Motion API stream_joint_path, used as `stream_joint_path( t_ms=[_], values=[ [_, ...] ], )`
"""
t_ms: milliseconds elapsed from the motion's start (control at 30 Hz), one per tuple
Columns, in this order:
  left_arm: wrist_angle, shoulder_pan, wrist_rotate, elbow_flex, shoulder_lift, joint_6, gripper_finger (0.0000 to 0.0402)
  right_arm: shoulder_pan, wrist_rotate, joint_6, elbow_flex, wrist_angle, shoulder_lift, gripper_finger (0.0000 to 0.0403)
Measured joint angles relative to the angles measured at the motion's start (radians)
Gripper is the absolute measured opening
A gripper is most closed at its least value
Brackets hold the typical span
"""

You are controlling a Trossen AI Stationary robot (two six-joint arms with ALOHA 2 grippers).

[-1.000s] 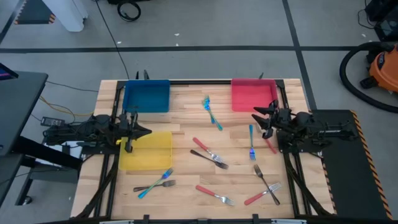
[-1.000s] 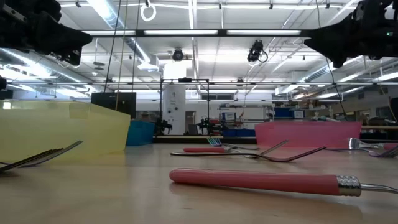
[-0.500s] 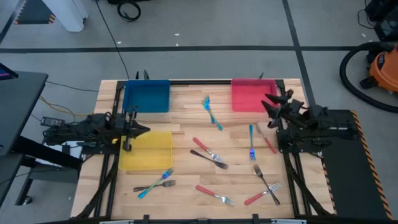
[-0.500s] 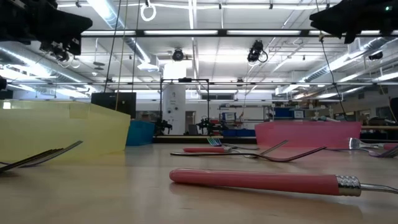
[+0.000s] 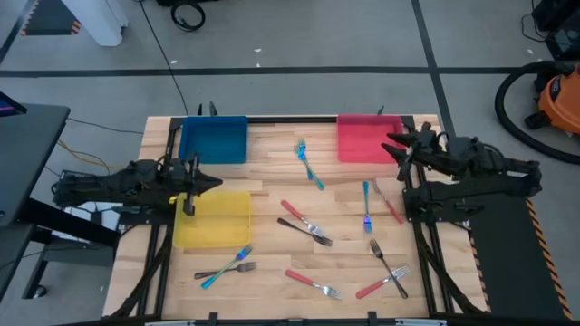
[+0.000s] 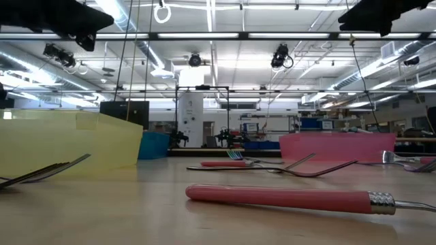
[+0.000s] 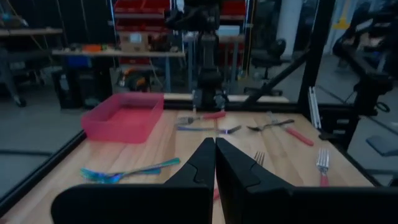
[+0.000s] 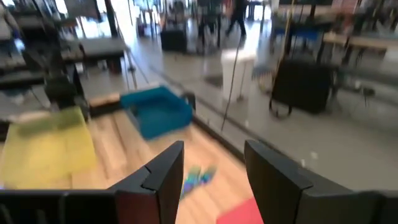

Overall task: Sort silverware by color (type)
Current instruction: Put the pink fork into the red bin

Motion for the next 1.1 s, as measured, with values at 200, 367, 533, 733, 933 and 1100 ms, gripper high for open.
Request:
stream_joint_path(
  t_ms=[200, 367, 533, 733, 933, 1100],
  values=[
    [-0.087, 0.0, 0.0, 0.104, 0.123, 0.015, 0.0016, 0.0, -0.001, 0.236, 0.044, -0.252, 0.075, 0.0177],
    [-0.13, 0.0, -0.001, 0.123, 0.165, 0.017, 0.0016, 0.0, -0.01, 0.454, 0.044, -0.431, 0.113, 0.0177],
    [-0.146, 0.0, -0.003, 0.118, 0.181, 0.019, 0.0016, 0.0, -0.096, 0.633, 0.044, -0.519, 0.151, 0.0177],
    [-0.1, 0.0, -0.033, 0.117, 0.188, 0.057, 0.0016, 0.0, -0.25, 0.737, 0.044, -0.523, 0.222, 0.0177],
    [-0.082, 0.0, -0.05, 0.117, 0.188, 0.077, 0.0016, 0.0, -0.297, 0.755, 0.044, -0.534, 0.334, 0.0177],
    [-0.016, 0.0, -0.095, 0.117, 0.188, 0.151, 0.0016, 0.0, -0.358, 0.772, 0.044, -0.544, 0.433, 0.0177]
  ],
)
